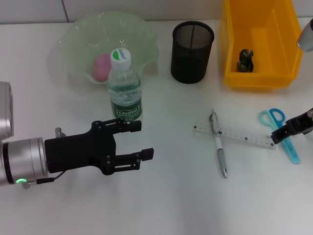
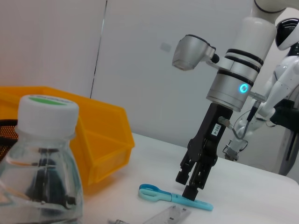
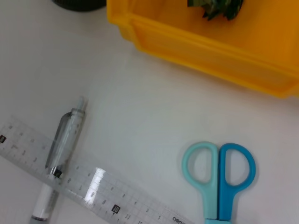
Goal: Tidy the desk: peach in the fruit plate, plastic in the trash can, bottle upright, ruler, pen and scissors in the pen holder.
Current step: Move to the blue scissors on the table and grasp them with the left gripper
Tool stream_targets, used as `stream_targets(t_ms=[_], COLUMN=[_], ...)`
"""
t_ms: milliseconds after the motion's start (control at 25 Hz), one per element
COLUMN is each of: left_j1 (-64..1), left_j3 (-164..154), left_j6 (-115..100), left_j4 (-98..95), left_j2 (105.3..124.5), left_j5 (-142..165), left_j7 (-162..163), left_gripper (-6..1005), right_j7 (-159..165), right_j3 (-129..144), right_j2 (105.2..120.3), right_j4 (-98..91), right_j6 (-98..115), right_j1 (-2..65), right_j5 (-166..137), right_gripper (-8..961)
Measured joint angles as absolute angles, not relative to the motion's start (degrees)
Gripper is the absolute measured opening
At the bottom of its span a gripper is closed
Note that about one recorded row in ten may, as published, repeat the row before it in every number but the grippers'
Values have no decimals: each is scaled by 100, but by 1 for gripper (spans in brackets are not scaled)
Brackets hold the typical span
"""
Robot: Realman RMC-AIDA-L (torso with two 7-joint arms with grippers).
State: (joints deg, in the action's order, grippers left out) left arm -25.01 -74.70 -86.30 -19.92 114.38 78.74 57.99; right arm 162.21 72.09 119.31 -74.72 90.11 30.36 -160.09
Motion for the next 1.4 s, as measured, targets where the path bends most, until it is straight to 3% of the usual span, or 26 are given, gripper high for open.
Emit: stream_targets(t_ms=[520,800,1400], left_j1=[-2505,-2504,-2505], left_j3=[-7466,-7466,-7489], left_j6=[-8621,-8621,-8571], left_j4=[-1996,-1990,-1996], left_j2=[11490,11499,11516], left_j5=[7875,7875,7875], left_j7=[5852,5854,5854], left_gripper=[764,764,764], right_j7=[16105,16105,16153], right_j3=[7420,7511,7673], right_j2=[11926,11926,11943], right_j4=[-7289,-7181,-7088], right_j6=[8777,8742,8629], right_j1=[3051,3085,3102], right_j5=[-16061,-16067,-16201], right_gripper=[676,347,269])
